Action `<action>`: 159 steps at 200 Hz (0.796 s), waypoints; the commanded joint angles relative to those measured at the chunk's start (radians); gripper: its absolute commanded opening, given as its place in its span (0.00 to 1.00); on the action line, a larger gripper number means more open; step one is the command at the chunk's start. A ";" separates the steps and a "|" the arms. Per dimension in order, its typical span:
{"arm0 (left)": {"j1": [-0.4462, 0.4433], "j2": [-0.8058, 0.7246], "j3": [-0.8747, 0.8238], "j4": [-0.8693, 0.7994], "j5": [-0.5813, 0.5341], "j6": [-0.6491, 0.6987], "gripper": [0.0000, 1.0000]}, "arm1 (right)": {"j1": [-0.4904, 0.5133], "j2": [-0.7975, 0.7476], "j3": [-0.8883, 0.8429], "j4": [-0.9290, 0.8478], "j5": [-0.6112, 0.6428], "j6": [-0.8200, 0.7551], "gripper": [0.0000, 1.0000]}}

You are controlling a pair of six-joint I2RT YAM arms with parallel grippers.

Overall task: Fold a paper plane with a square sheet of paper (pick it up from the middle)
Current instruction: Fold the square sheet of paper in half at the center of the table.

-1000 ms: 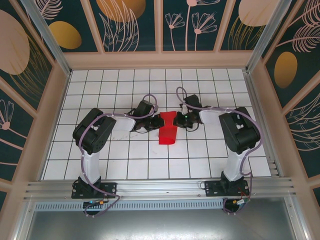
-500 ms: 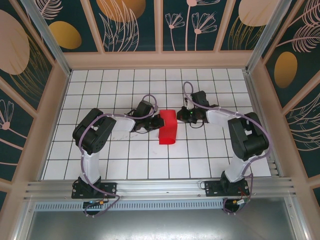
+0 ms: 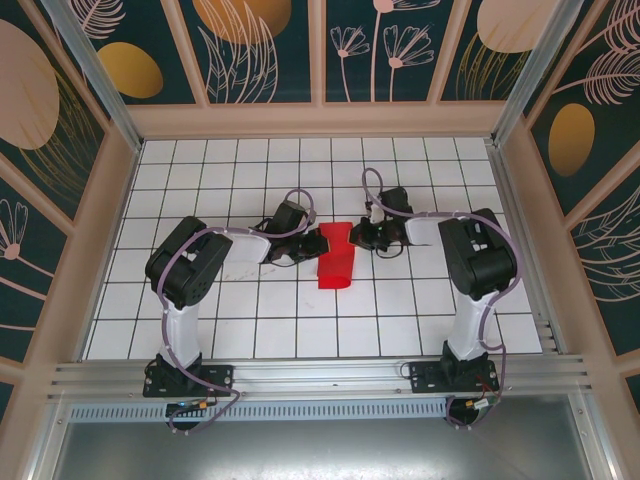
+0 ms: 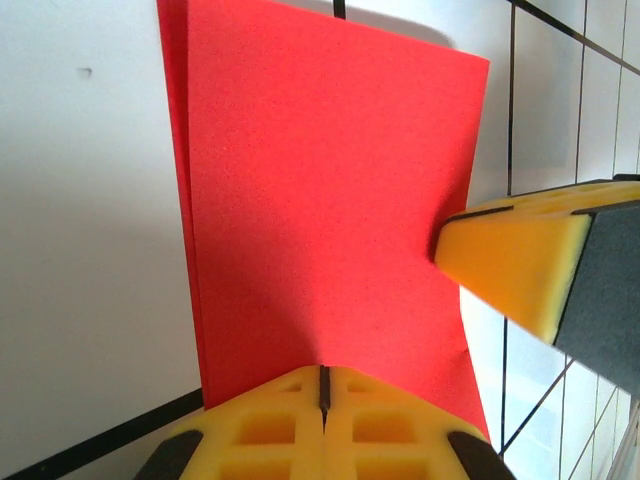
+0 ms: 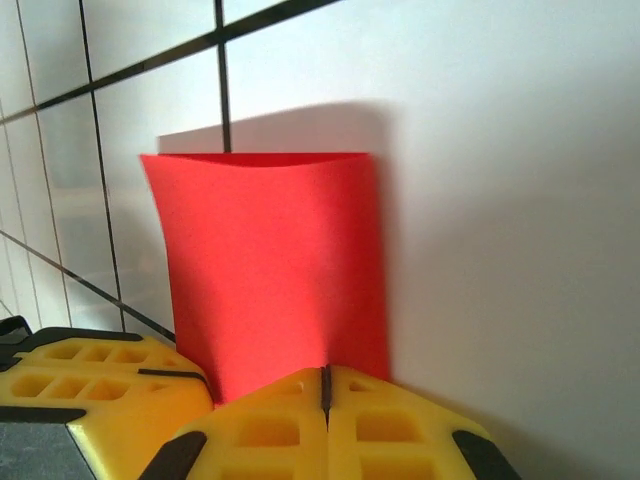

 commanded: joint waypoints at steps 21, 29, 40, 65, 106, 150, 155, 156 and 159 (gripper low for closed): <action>0.011 0.135 -0.092 -0.302 -0.188 0.043 0.00 | -0.071 -0.092 -0.028 0.010 0.093 0.020 0.00; 0.011 0.134 -0.090 -0.303 -0.188 0.045 0.00 | -0.047 -0.120 -0.022 0.014 0.102 0.027 0.00; 0.011 0.132 -0.089 -0.303 -0.187 0.045 0.00 | -0.005 -0.150 -0.025 0.040 0.104 0.042 0.00; 0.011 0.133 -0.084 -0.302 -0.186 0.045 0.00 | 0.071 -0.125 0.004 0.062 0.099 0.075 0.00; 0.012 0.133 -0.087 -0.303 -0.185 0.046 0.00 | 0.083 0.017 0.091 0.065 0.084 0.097 0.00; 0.013 0.133 -0.099 -0.299 -0.184 0.046 0.00 | 0.002 0.077 0.101 0.068 0.114 0.100 0.00; 0.012 0.133 -0.100 -0.299 -0.184 0.046 0.00 | -0.010 0.078 0.100 0.065 0.121 0.099 0.00; 0.012 0.133 -0.100 -0.299 -0.183 0.046 0.00 | -0.013 0.078 0.100 0.065 0.122 0.099 0.00; 0.011 0.132 -0.101 -0.297 -0.182 0.046 0.00 | -0.022 0.080 0.100 0.062 0.127 0.099 0.00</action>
